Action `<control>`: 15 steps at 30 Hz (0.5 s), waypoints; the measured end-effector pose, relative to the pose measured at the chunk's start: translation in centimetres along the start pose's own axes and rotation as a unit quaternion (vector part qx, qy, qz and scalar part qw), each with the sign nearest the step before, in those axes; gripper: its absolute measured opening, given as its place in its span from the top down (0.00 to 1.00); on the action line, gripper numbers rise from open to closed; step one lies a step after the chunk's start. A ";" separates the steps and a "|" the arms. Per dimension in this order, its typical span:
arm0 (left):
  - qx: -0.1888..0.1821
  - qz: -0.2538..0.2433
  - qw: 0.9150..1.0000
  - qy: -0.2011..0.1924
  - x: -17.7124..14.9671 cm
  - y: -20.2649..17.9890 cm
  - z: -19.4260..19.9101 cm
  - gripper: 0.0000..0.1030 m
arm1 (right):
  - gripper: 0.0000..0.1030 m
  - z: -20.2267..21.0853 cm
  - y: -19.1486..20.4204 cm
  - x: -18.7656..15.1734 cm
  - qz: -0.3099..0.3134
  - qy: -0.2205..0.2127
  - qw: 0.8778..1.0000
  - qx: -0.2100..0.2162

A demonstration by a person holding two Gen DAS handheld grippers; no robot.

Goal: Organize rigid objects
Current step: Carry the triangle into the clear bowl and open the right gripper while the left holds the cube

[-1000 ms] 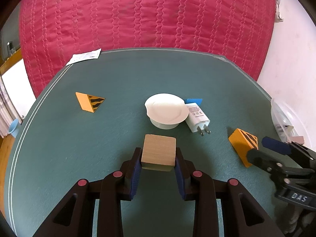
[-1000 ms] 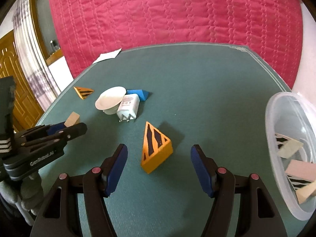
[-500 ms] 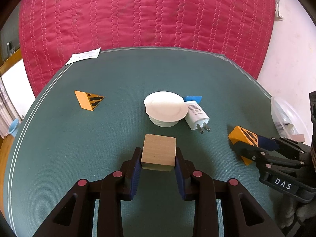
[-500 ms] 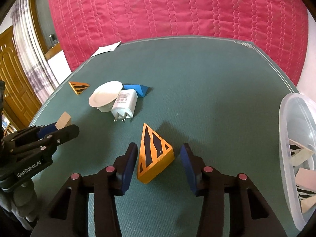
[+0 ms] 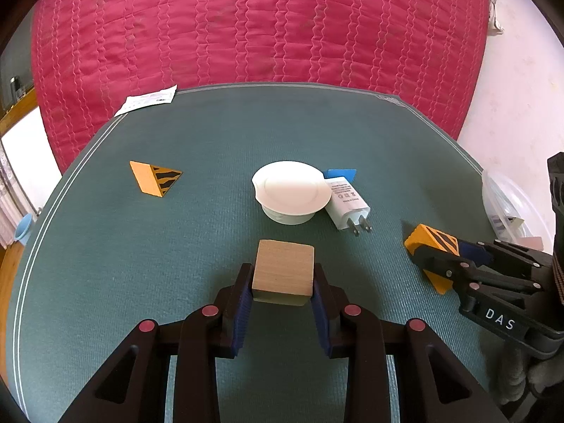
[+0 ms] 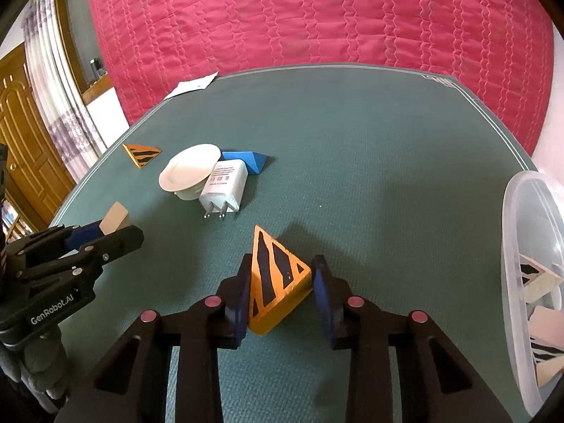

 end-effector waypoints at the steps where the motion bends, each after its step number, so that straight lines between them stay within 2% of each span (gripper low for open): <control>1: 0.000 0.000 1.000 0.000 -0.1 -0.1 0.0 0.68 | 0.69 0.0 0.0 -0.1 0.000 0.000 1.000 0.001; 15: -0.001 -0.002 1.000 0.000 -0.2 -0.4 -0.1 0.68 | 0.70 2.5 -0.4 -0.9 -0.012 -0.025 1.000 0.007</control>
Point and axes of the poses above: each gripper's, at about its wrist camera, not at the fingertips, and z roughly against the way its jaws point, y to its left, x to its top, the point moved 1 cm from there along -z, roughly the way its jaws point, and after that the axes turned 6 degrees about x, right-handed, at the moved point
